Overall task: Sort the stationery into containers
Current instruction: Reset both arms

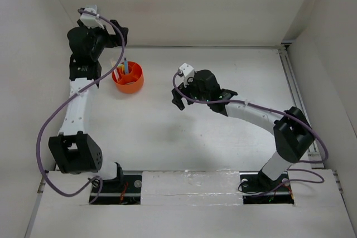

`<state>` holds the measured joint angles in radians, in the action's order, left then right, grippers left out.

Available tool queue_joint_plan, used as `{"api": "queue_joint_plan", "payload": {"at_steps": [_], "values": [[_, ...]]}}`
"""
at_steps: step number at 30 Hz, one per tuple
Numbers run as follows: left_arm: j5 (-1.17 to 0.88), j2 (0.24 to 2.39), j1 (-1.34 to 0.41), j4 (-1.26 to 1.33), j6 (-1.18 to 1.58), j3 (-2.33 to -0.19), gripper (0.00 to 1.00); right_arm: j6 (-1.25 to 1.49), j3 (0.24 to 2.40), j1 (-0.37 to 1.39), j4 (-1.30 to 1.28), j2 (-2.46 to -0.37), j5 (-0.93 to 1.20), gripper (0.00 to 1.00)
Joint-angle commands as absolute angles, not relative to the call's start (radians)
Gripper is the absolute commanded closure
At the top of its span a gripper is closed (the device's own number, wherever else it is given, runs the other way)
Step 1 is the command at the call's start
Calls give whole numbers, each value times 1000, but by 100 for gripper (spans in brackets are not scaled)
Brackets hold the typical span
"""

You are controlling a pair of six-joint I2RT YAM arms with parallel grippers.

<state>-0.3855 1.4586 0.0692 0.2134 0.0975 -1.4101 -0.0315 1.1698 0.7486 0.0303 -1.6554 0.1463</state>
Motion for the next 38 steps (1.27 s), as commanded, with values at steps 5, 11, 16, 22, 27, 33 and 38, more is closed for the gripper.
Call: {"api": "queue_joint_plan", "payload": {"at_steps": [5, 11, 16, 22, 27, 33, 38], "values": [[-243, 1287, 72, 8, 251, -1520, 0, -178, 1285, 810, -159, -1422, -228, 0], [2, 1100, 72, -225, 384, -1456, 0, -239, 1405, 841, -398, -1253, -497, 0], [69, 921, 72, -293, 474, -1264, 0, -233, 1430, 863, -534, -1128, -593, 0], [-5, 684, 72, -330, 489, -996, 0, -181, 1420, 864, -698, -993, -652, 0], [130, 617, 29, -417, 471, -921, 0, -115, 1335, 864, -781, -887, -724, 0], [141, 583, 20, -417, 482, -896, 0, -104, 1230, 864, -735, -707, -733, 0], [130, 611, 20, -408, 482, -887, 0, -104, 1218, 864, -724, -683, -733, 0]]}}
